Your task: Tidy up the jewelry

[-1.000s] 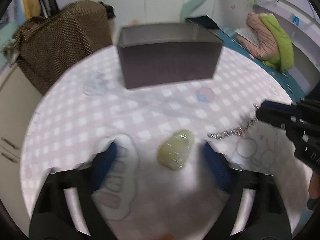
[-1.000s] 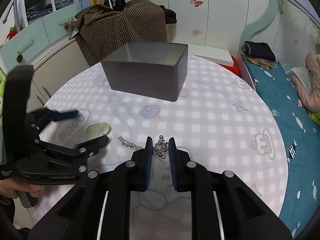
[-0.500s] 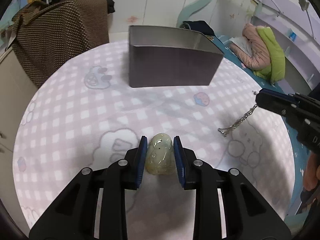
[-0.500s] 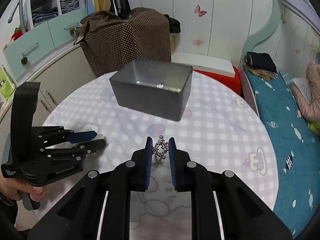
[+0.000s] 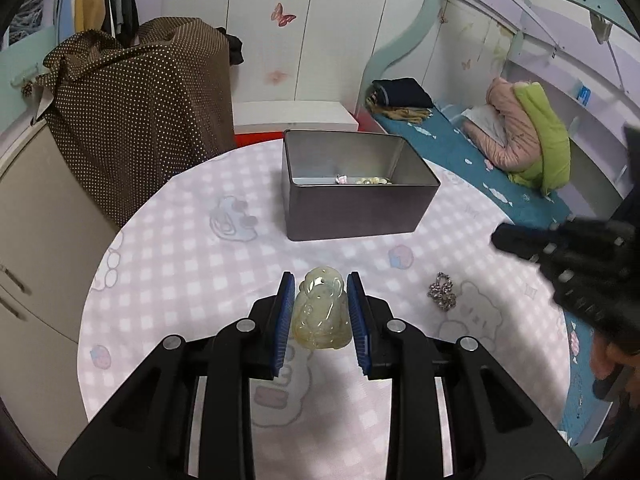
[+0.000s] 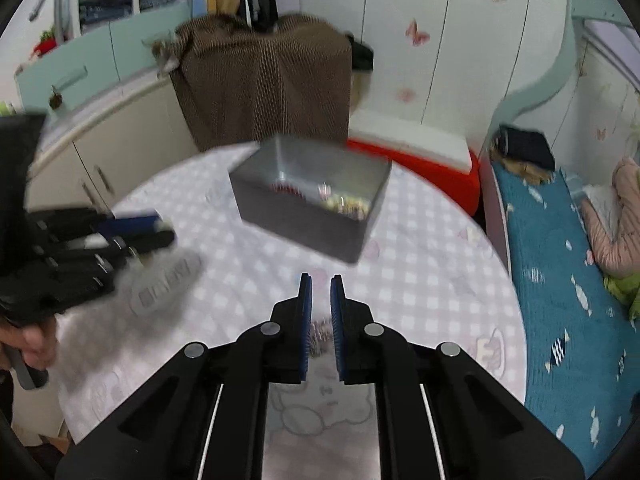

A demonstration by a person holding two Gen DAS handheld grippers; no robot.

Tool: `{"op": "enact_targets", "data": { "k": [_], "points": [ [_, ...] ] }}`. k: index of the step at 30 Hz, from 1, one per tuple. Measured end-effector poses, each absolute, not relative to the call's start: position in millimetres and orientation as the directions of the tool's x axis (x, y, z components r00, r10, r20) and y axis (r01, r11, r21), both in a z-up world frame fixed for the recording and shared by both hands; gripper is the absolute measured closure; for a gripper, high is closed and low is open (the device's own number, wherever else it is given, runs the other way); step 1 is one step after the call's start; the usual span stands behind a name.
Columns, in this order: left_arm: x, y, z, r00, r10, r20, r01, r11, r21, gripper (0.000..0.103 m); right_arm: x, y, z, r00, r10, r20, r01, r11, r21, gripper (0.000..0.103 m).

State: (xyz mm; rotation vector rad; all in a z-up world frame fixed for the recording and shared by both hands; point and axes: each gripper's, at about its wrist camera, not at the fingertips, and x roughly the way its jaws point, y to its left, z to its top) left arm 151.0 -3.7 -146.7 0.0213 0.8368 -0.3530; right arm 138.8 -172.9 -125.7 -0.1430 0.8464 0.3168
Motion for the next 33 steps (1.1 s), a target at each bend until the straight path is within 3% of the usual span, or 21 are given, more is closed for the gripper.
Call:
{"op": "enact_targets", "data": {
  "k": [2,3,4,8,14,15,16,27,33],
  "points": [
    [149.5,-4.4,-150.0,0.612,-0.297,-0.733,0.313,0.942,-0.120,0.076,139.9,-173.7,-141.0,0.592,0.207,-0.778,-0.321,0.947,0.008,0.073],
    [149.0,-4.4,-151.7,0.609,-0.297,-0.736,0.313,0.942,-0.122,0.076,140.3,-173.9,-152.5,0.571,0.203,-0.795,-0.317,0.948,0.014,0.052],
    [148.1,-5.0,-154.5,0.604,-0.297,-0.740,0.313,0.942,-0.122,0.076,140.2,-173.3,-159.9,0.564,0.197,-0.802,-0.312,0.950,0.014,0.048],
    [147.1,-7.4,-161.3,0.595,-0.296,-0.748,0.316,0.941,-0.121,0.076,142.6,-170.0,-181.4,0.551,0.165,-0.818,-0.288,0.958,0.000,0.048],
    [146.7,-7.7,-162.9,0.595,-0.293,-0.748,0.313,0.942,-0.120,0.076,144.9,-166.5,-197.1,0.529,0.177,-0.830,-0.300,0.954,0.012,0.075],
    [147.5,-7.4,-163.1,0.594,-0.293,-0.749,0.312,0.942,-0.121,0.076,144.1,-165.0,-196.6,0.531,0.177,-0.829,-0.305,0.952,0.007,0.088],
    [147.9,-7.2,-163.4,0.594,-0.293,-0.749,0.311,0.943,-0.121,0.076,144.0,-164.3,-196.7,0.532,0.175,-0.828,-0.307,0.952,0.004,0.092],
    [150.7,-3.7,-156.9,0.608,-0.288,-0.740,0.304,0.945,-0.118,0.076,142.3,-173.5,-181.2,0.545,0.212,-0.811,-0.304,0.952,0.044,0.103],
    [153.4,-4.0,-149.4,0.619,-0.292,-0.729,0.308,0.944,-0.117,0.076,144.5,-179.3,-170.2,0.554,0.225,-0.802,-0.300,0.952,0.060,0.103]
  ]
}}
